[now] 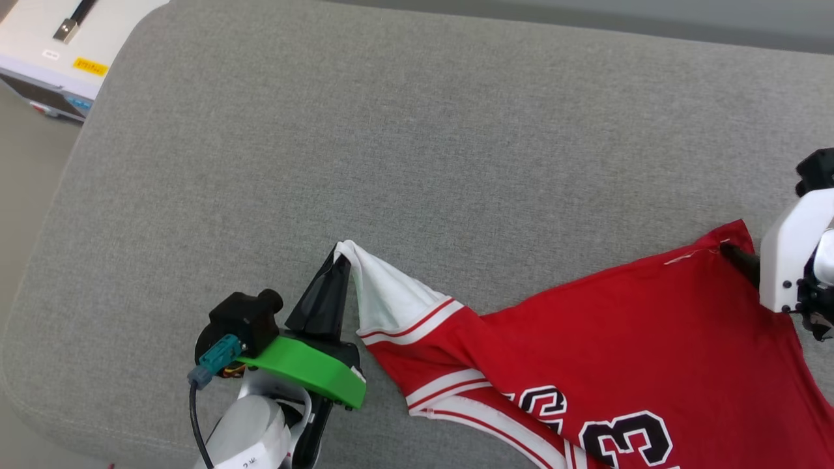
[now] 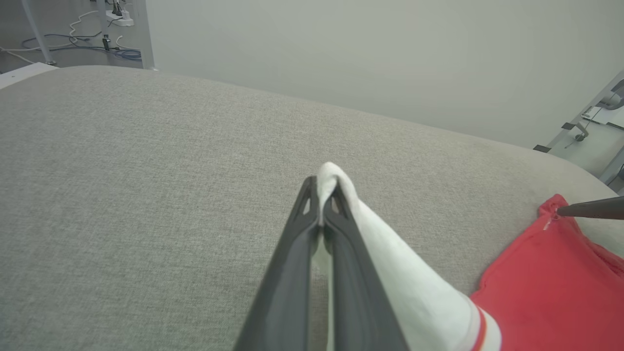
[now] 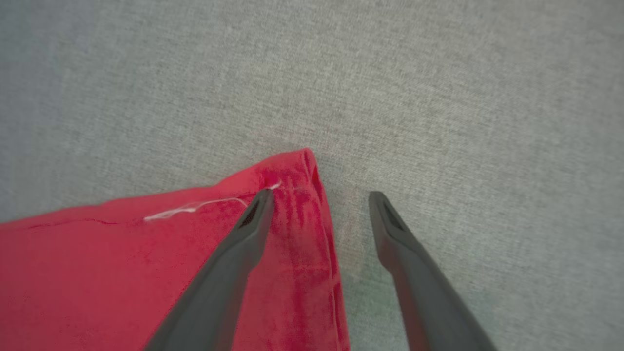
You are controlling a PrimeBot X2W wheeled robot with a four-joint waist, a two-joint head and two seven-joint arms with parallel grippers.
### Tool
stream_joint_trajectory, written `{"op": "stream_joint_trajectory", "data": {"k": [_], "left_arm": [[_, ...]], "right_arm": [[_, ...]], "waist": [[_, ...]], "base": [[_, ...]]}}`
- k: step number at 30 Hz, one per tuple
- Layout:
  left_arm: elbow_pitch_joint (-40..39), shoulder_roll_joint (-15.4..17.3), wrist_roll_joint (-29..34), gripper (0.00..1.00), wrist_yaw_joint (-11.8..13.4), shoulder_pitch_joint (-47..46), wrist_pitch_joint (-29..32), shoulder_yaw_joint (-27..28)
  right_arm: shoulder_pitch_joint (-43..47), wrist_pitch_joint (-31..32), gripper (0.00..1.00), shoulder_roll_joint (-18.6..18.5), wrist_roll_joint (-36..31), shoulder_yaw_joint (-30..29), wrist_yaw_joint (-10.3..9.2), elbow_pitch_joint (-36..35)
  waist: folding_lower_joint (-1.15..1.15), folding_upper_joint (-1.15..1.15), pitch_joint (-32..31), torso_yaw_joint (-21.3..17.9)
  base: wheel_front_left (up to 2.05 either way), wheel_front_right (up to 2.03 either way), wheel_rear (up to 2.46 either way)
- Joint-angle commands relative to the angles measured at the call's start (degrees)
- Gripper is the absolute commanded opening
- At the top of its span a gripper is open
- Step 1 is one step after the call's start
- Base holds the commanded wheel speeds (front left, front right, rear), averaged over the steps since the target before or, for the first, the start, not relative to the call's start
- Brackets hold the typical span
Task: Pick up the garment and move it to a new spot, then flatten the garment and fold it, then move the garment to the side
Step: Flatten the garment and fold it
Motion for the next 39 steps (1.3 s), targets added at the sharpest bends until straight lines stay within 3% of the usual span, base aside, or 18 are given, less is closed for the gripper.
{"op": "stream_joint_trajectory", "data": {"k": [1,8,9,11,18,24,33,39], "left_arm": [[0.3,-0.3,0.0,0.00,-0.4,-1.4,-0.5,-0.2],[2.4,-0.9,-0.6,0.00,-0.7,-2.3,-1.5,-0.5],[2.6,-0.9,-0.6,0.00,-0.7,-2.3,-1.5,-0.4],[2.9,-0.9,-0.6,0.00,-0.7,-2.2,-1.7,-0.2],[4.5,0.1,-0.2,0.00,-0.8,-2.9,-1.8,0.2],[4.6,2.7,-0.9,0.00,-0.7,-6.6,-1.0,2.4],[8.3,9.3,-3.2,0.00,-1.1,-23.2,4.2,5.3],[16.0,11.6,-6.2,0.00,-1.3,-39.3,6.8,5.6]], "right_arm": [[-0.6,0.8,1.00,-0.5,0.5,1.8,-0.03,1.3],[3.1,9.7,1.00,-1.5,7.7,10.6,-0.03,5.0],[3.5,10.6,0.53,-1.8,8.2,11.3,-0.03,5.0],[3.7,10.7,0.00,-2.1,9.3,11.9,-0.03,4.7],[0.1,7.7,0.00,-2.7,10.3,11.4,-0.03,4.1],[-5.4,0.3,0.00,-1.9,7.9,8.7,-0.03,4.3],[-15.7,-10.2,0.00,1.2,2.3,5.7,-0.03,8.6],[-26.2,-17.3,0.00,2.8,-2.0,3.6,-0.03,12.8]], "waist": [[0.00,0.00,3.2,2.5],[0.00,0.00,4.0,3.4],[0.00,0.00,4.0,3.3],[0.00,0.00,3.8,3.0],[0.00,0.00,1.7,1.1],[0.00,0.00,-1.9,-1.8],[0.00,0.00,-4.3,-7.5],[0.00,0.00,-1.1,-9.5]], "base": [[0.00,0.00,0.00],[0.00,0.00,0.00],[0.00,0.00,0.00],[0.00,0.00,0.00],[0.00,0.00,0.00],[0.00,0.00,0.00],[0.00,0.00,0.00],[0.00,0.00,0.00]]}}
